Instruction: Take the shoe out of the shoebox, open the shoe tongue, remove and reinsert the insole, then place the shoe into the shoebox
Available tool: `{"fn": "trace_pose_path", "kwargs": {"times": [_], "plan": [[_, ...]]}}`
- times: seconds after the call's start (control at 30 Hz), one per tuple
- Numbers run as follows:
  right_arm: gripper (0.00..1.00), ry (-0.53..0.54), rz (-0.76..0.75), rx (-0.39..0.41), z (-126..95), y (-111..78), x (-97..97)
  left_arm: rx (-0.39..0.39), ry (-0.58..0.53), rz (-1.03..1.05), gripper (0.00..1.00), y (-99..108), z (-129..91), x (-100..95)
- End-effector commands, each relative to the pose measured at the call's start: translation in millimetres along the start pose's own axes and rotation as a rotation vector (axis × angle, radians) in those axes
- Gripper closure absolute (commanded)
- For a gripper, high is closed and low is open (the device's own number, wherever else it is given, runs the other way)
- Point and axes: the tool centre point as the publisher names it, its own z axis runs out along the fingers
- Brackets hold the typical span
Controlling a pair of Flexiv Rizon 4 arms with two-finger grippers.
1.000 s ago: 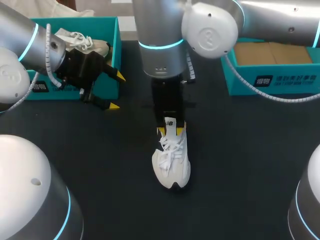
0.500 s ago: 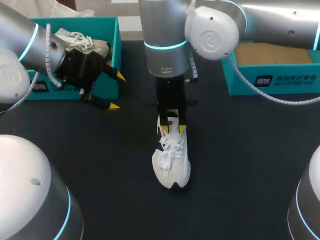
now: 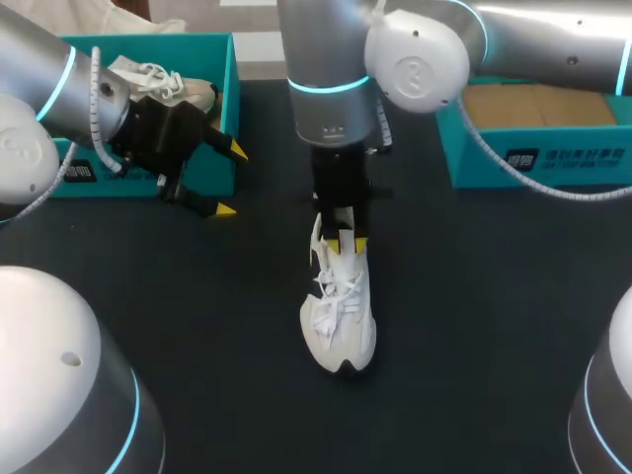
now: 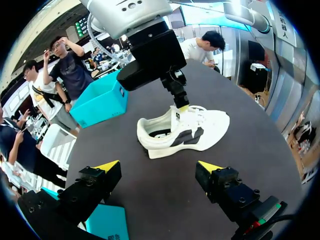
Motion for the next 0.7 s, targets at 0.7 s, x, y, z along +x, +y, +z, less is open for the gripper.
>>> {"fn": "trace_pose_path", "kwargs": {"times": [0.7], "plan": [[0.69, 0.03, -0.029, -0.06, -9, 12.3, -3.0, -0.003, 0.001, 0.0, 0.0, 0, 0, 0.3]]}}
